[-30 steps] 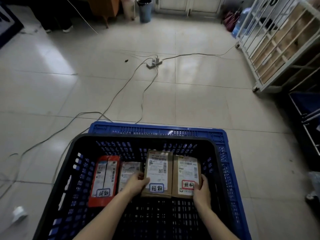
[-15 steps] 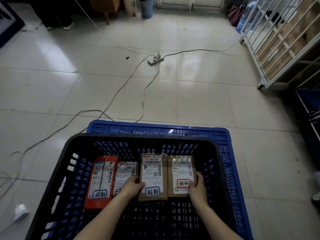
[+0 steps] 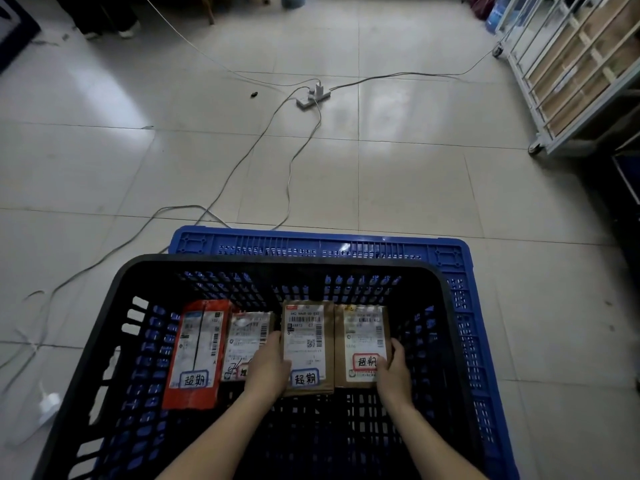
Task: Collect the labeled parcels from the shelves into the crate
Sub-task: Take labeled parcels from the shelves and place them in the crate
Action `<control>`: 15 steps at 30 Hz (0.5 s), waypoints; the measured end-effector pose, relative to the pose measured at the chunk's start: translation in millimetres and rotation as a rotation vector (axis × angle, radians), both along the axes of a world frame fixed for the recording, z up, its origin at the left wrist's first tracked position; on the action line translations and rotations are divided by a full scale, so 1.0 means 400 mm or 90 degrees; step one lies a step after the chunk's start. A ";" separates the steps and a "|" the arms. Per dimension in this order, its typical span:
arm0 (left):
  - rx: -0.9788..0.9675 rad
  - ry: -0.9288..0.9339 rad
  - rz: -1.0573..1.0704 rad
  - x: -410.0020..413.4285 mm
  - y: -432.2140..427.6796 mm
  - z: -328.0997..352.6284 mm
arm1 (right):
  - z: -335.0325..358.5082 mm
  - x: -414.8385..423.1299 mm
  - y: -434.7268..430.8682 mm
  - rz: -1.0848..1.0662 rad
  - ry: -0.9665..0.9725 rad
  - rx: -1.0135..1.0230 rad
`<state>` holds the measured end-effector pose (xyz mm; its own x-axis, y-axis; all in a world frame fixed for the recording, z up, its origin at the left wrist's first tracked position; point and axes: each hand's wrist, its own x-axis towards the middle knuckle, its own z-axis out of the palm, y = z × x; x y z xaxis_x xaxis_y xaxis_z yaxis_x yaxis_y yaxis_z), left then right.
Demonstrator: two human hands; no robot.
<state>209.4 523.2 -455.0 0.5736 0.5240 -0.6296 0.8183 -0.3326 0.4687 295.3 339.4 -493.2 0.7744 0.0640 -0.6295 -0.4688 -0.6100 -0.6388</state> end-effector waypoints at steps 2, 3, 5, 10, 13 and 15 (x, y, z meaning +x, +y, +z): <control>-0.001 0.005 -0.019 0.002 0.002 0.007 | 0.004 0.000 0.002 -0.002 0.006 -0.006; -0.001 0.005 -0.028 0.002 0.002 0.010 | 0.009 -0.001 0.003 -0.002 0.004 -0.011; -0.001 0.007 -0.047 0.002 0.005 0.013 | 0.021 -0.004 0.005 0.013 -0.015 -0.029; 0.033 0.040 -0.139 -0.002 0.005 0.044 | 0.067 -0.014 0.000 0.093 -0.083 -0.065; 0.082 0.064 -0.258 -0.003 -0.003 0.071 | 0.080 -0.031 -0.006 0.246 -0.153 -0.122; 0.125 0.081 -0.357 -0.006 -0.009 0.082 | 0.079 -0.044 -0.010 0.364 -0.175 -0.188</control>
<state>207.1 519.5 -422.0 0.7230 0.2763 -0.6332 0.5383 -0.7998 0.2656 277.6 335.3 -461.5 0.8037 0.3658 -0.4693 0.1327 -0.8790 -0.4579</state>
